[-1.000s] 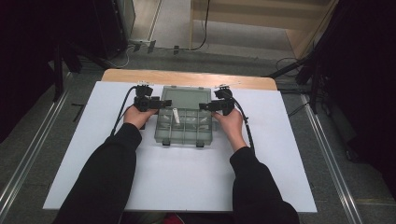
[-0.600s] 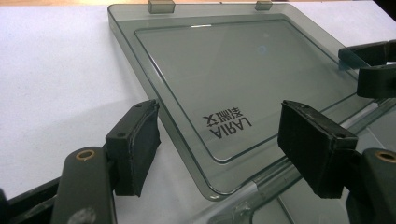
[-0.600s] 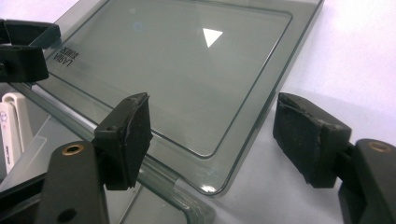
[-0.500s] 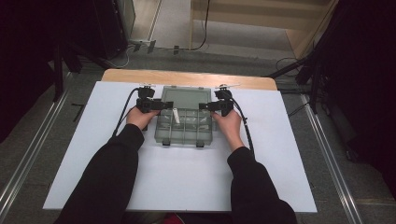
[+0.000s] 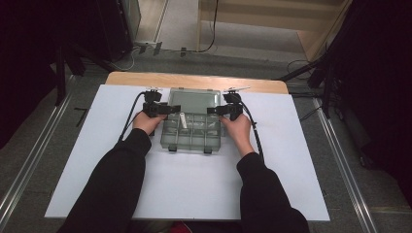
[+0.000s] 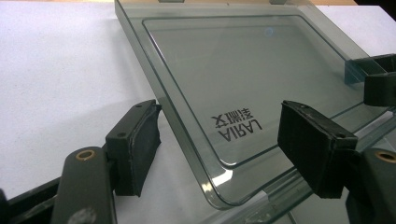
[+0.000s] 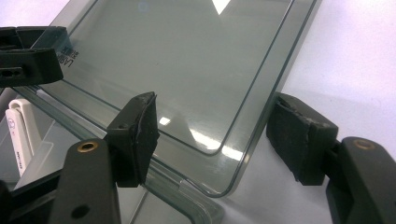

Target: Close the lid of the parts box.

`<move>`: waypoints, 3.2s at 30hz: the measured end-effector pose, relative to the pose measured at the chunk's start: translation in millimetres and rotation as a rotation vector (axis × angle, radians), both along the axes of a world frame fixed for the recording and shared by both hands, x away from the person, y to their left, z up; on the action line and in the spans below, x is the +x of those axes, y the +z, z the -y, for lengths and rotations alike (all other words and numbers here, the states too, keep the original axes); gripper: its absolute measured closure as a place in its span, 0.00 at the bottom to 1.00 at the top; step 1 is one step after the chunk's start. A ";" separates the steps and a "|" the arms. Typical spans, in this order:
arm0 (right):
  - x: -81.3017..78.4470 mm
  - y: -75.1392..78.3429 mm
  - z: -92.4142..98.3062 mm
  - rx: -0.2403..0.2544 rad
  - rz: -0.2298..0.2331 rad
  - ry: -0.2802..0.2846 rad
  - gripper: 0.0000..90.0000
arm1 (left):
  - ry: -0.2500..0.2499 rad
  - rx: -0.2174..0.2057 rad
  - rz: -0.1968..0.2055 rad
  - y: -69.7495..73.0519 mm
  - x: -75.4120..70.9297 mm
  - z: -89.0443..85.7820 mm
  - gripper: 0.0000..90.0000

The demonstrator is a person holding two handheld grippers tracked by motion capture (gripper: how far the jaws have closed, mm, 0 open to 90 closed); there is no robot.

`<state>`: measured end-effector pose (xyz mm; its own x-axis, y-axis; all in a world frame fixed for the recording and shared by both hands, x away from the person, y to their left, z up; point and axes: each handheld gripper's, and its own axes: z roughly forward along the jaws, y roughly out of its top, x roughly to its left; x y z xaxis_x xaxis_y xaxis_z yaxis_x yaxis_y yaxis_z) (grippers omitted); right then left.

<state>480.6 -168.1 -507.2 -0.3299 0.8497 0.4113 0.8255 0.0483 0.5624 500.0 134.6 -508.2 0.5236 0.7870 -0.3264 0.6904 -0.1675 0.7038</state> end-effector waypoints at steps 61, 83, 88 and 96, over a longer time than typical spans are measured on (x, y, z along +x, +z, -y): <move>-17.3 40.1 12.3 -0.008 0.181 0.086 0.54 | -0.038 -0.010 0.059 41.2 -14.3 -15.3 0.65; -34.1 48.2 10.8 -0.029 0.233 0.126 0.61 | -0.075 -0.042 0.067 47.7 -31.3 -25.0 0.64; -36.0 48.8 11.6 -0.028 0.233 0.132 0.62 | -0.076 -0.028 0.065 49.0 -34.6 -24.9 0.60; -38.8 48.7 12.2 -0.030 0.243 0.140 0.63 | -0.093 -0.027 0.029 49.3 -39.9 -30.5 0.45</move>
<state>441.9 -180.3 -458.6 -0.5307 0.7996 0.2811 0.6508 0.1720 0.7395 460.1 165.1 -458.9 0.6037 0.7256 -0.3303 0.6517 -0.2105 0.7287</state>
